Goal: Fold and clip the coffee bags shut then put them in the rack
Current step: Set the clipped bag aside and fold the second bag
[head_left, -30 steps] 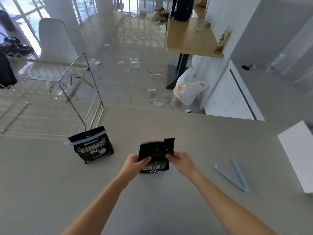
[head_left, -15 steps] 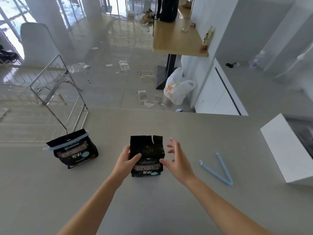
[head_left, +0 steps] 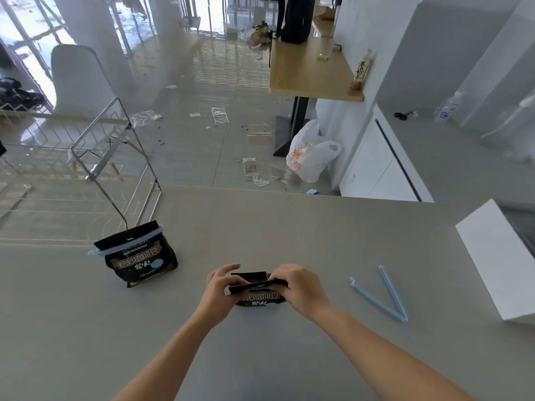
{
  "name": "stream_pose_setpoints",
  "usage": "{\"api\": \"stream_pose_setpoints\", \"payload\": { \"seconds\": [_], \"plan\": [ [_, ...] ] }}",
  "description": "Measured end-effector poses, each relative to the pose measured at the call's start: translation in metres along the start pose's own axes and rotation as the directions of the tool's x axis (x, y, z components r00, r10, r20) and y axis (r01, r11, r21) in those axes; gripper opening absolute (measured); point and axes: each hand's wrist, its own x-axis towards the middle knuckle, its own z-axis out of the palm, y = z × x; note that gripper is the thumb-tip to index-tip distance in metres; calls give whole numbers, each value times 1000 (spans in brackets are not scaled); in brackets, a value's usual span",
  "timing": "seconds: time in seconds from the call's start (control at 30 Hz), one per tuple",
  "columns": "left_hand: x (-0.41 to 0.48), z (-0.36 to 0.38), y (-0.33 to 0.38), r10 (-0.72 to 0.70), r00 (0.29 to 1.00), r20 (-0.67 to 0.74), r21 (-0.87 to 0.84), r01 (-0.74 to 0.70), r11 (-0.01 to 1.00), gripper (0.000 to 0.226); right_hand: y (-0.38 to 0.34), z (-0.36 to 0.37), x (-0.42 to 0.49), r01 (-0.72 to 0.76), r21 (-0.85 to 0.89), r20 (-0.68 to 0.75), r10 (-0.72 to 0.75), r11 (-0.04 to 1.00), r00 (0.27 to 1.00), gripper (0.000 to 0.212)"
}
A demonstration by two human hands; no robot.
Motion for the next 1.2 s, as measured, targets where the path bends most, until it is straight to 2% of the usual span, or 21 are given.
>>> {"api": "stream_pose_setpoints", "payload": {
  "seconds": [0.07, 0.1, 0.17, 0.23, 0.4, 0.53, 0.63, 0.77, 0.9, 1.0, 1.07, 1.13, 1.2],
  "plan": [
    [5, -2, 4, 24, 997, -68, -91, -31, 995, 35, 0, 1, -2, 21, 32, -110, -18, 999, 994, 7],
    [7, -2, 5, 16, 998, -57, -94, -21, 995, 31, 1, 1, -2, -7, 54, -109, 13, 999, 994, 4],
    [9, 2, 4, -74, 996, 47, -33, 75, 997, 18, 3, -1, 1, -108, 65, 37, 106, 992, 994, 9],
    [9, 5, -1, -158, 978, 133, -75, 169, 983, 20, 3, -3, 5, -149, 61, 147, 139, 987, 979, 16],
    [7, 5, 7, -123, 990, 75, -303, 140, 943, 12, 1, 1, 3, -71, 86, -16, 72, 994, 997, 8],
    [3, 19, 11, -212, 971, 108, -371, 238, 898, 26, 8, -3, -1, -112, 103, 42, 108, 988, 993, 5],
    [3, 25, 8, -233, 962, 140, -469, 272, 840, 23, 11, -4, -5, -93, 108, 11, 92, 990, 996, 4],
    [-1, 37, 6, -321, 923, 211, -471, 384, 795, 37, 21, -6, -9, -187, 184, 67, 177, 965, 982, 4],
    [1, 33, 4, -273, 918, 288, -461, 383, 800, 32, 24, -7, -11, -206, 244, 72, 194, 948, 978, 2],
    [5, 26, 10, -223, 951, 214, -502, 303, 810, 15, 19, -6, -10, -115, 290, -65, 139, 950, 988, 4],
    [10, 21, 14, -182, 965, 188, -505, 253, 825, 13, 16, -5, -7, -69, 293, -142, 115, 954, 983, 8],
    [13, 22, 13, -168, 967, 190, -369, 229, 901, 16, 21, -6, -3, -165, 295, -49, 187, 941, 981, 11],
    [11, 28, 7, -141, 986, 95, -170, 155, 973, 18, 29, -11, 2, -271, 259, 100, 254, 927, 962, 14]
  ]
}}
